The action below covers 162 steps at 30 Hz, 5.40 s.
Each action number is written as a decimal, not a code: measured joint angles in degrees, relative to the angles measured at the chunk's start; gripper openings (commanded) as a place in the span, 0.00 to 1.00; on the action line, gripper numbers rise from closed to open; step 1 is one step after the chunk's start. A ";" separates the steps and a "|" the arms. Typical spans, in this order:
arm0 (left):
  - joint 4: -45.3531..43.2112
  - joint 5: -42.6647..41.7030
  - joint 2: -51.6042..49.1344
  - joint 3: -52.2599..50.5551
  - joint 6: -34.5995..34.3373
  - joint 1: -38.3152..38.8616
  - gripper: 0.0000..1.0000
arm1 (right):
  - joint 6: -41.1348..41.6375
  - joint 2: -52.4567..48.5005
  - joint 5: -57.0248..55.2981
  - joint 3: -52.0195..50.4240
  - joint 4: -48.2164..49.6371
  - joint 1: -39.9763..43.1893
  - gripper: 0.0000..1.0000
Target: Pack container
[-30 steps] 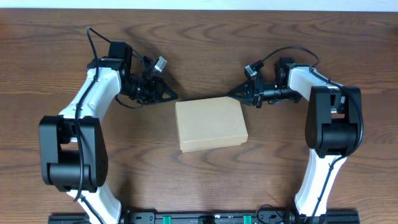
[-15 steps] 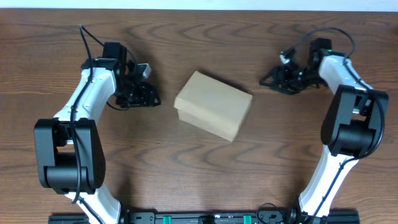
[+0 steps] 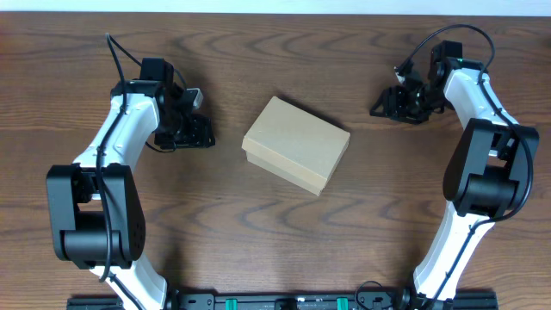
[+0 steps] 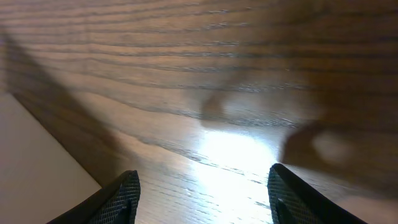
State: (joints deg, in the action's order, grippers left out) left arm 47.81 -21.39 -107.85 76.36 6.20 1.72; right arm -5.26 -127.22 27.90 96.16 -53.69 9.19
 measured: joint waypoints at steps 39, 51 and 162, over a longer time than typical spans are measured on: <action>0.20 15.80 0.00 0.00 -10.75 -8.00 0.95 | 15.80 21.07 -33.38 18.86 -24.11 -42.23 0.02; 0.17 13.14 0.00 0.00 -10.45 -8.00 0.94 | 27.80 21.07 -33.70 18.80 -28.98 -46.27 0.01; -23.76 7.21 52.96 -34.84 -6.25 -1.90 0.95 | 6.54 70.38 -32.41 -57.09 29.77 -11.74 0.72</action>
State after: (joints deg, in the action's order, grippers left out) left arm 24.05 -14.17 -54.89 41.52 -0.05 -0.19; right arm 1.28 -56.84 -4.51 39.07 -23.92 -2.55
